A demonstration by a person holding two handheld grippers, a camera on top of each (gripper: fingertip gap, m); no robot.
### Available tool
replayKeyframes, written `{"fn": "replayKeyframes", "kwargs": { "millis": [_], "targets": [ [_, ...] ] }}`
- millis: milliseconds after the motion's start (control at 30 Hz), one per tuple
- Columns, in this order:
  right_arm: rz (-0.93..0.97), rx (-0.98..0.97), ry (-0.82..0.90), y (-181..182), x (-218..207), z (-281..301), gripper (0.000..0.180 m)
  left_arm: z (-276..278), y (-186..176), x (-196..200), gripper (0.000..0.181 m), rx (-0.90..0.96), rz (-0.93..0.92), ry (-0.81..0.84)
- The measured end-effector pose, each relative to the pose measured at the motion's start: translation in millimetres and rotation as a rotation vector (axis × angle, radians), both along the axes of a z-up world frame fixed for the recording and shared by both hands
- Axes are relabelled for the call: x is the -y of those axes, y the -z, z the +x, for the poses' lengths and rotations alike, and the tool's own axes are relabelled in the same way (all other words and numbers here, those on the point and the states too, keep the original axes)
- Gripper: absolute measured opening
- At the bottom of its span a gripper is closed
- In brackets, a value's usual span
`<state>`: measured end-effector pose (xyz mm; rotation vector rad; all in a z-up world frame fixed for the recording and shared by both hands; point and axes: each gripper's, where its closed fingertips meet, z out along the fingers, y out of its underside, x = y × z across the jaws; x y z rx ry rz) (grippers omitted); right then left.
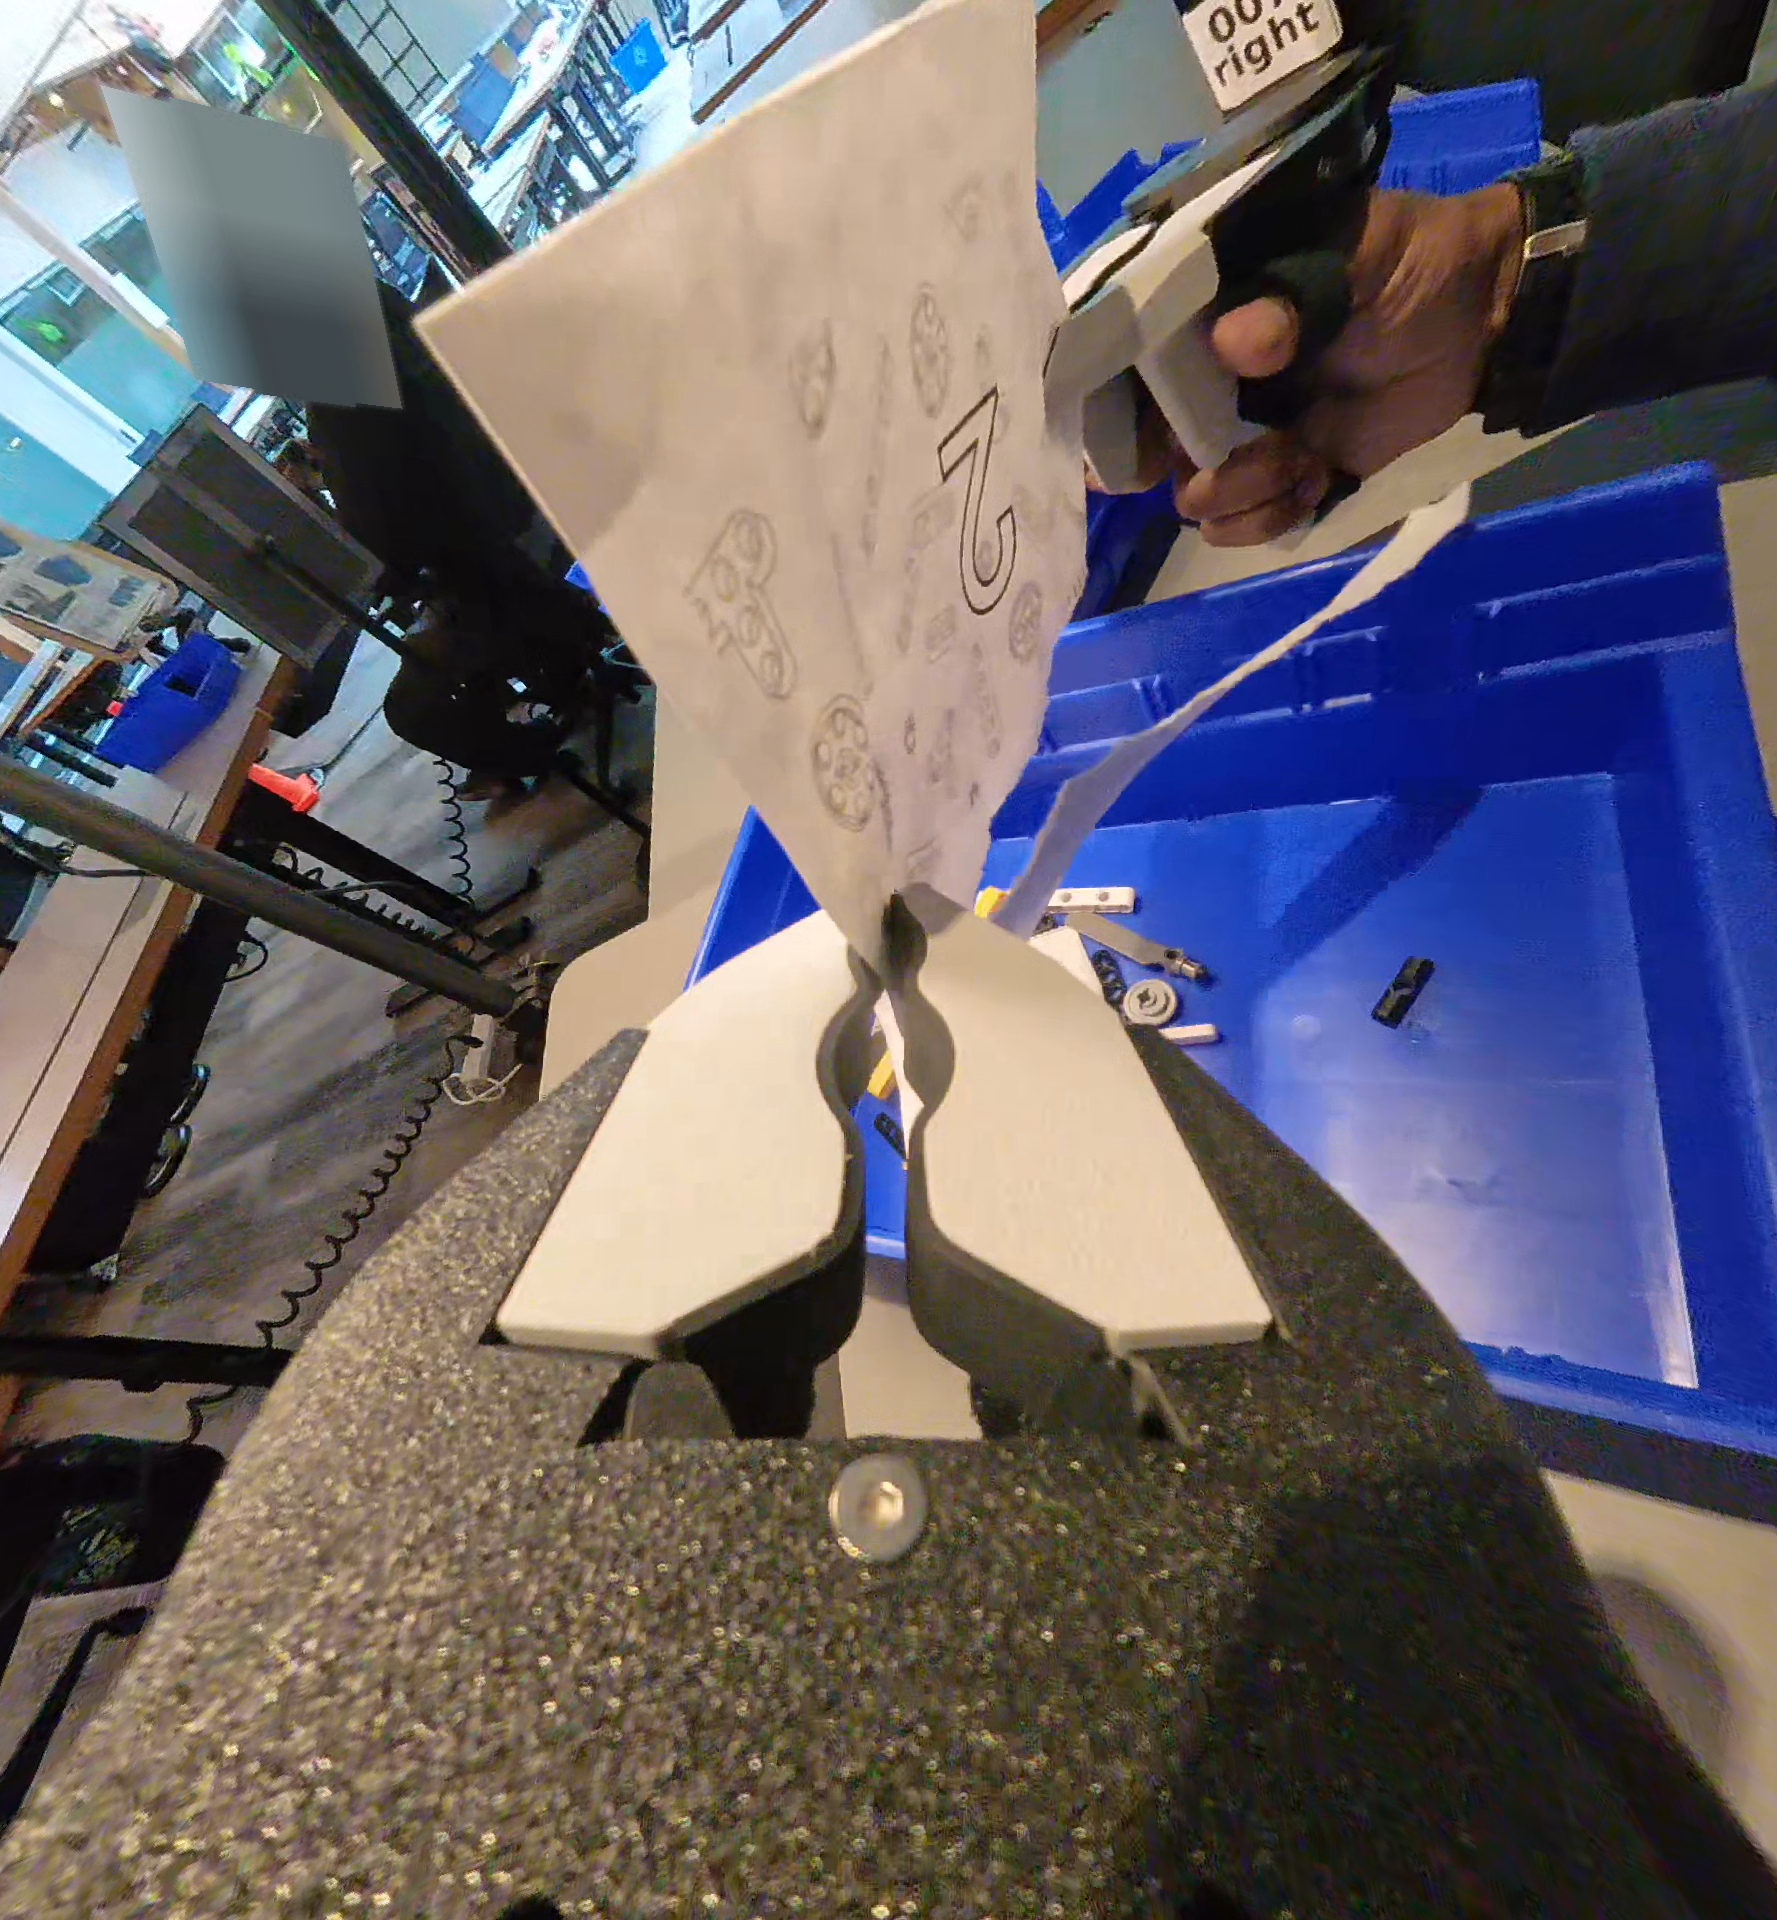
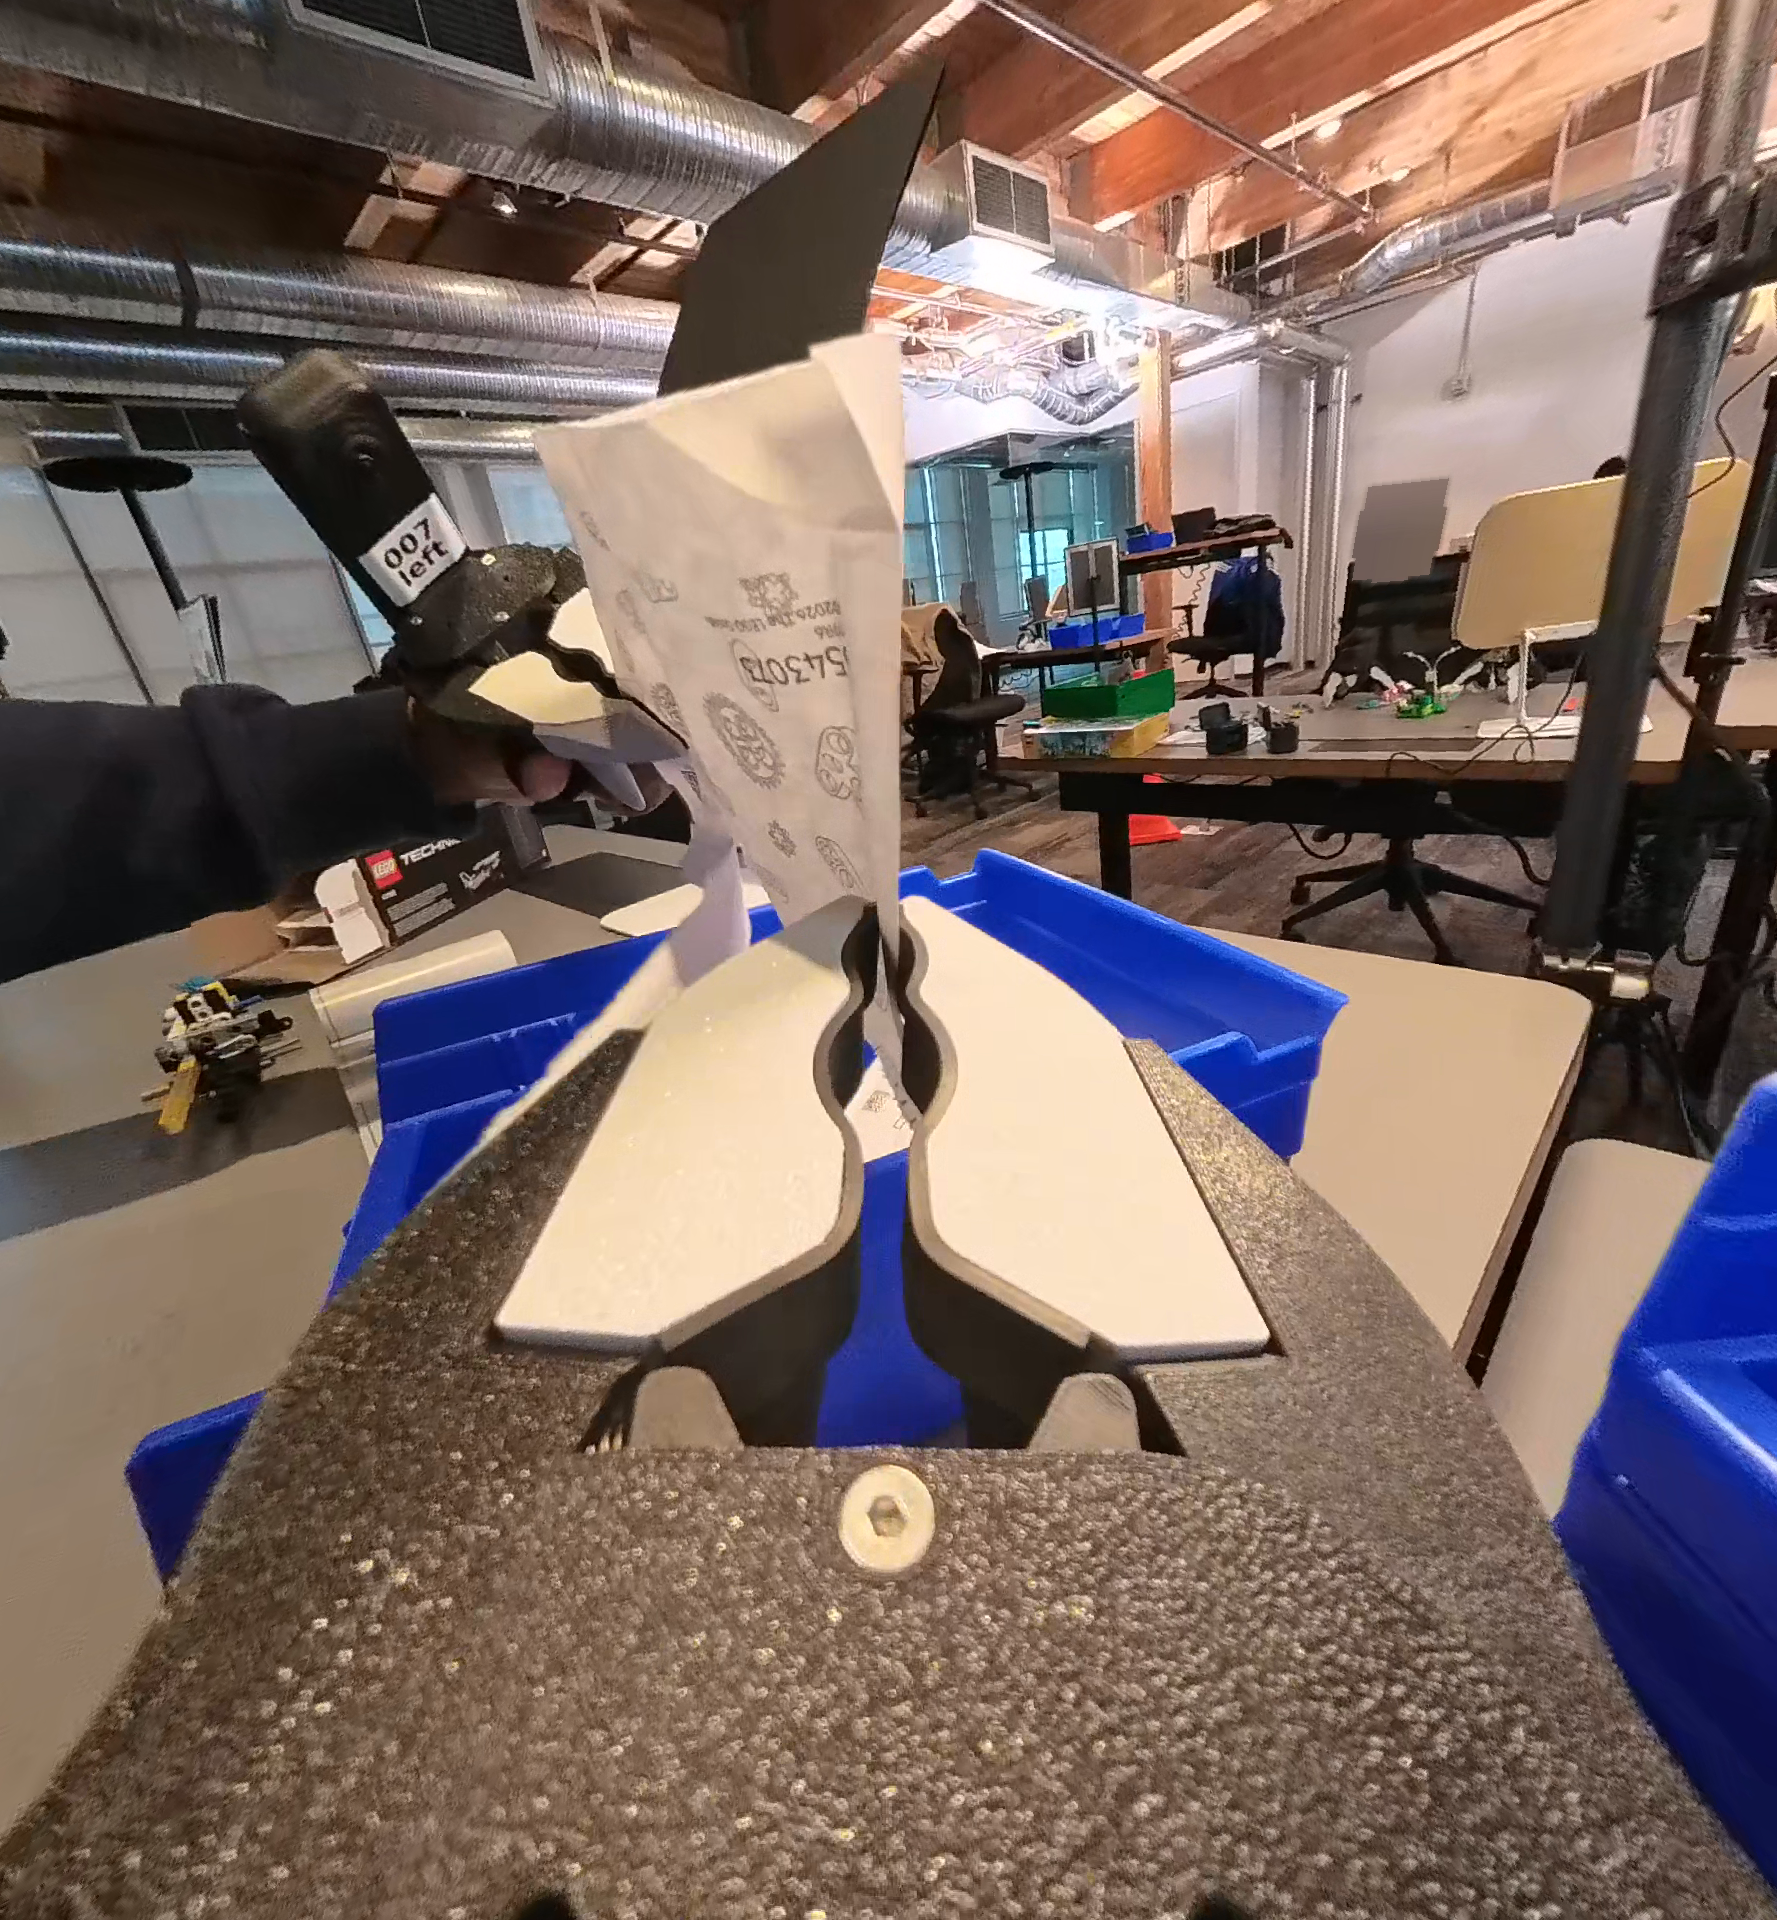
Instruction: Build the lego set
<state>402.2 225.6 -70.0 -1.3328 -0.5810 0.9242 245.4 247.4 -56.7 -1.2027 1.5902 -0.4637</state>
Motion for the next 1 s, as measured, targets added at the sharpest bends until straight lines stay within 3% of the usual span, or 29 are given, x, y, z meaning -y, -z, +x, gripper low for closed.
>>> {"fn": "replayKeyframes", "kwargs": {
  "millis": [300,667,867,1000],
  "targets": [
    [-0.020,-0.006,0.004,2,-2,-1,0.000,-2,1,0,0.000,0.004,-0.024,-0.013],
    [-0.105,-0.066,-0.003,3,-7,1,0.013,-9,-8,-5,0.001,0.085,-0.231,-0.066],
    [-0.137,-0.161,-0.021,-5,-7,8,0.025,-49,-18,-31,0.000,0.184,-0.490,-0.271],
    [-0.144,-0.162,-0.029,-4,-7,6,0.025,-97,-27,-43,0.000,0.256,-0.558,-0.400]
  ]
}}
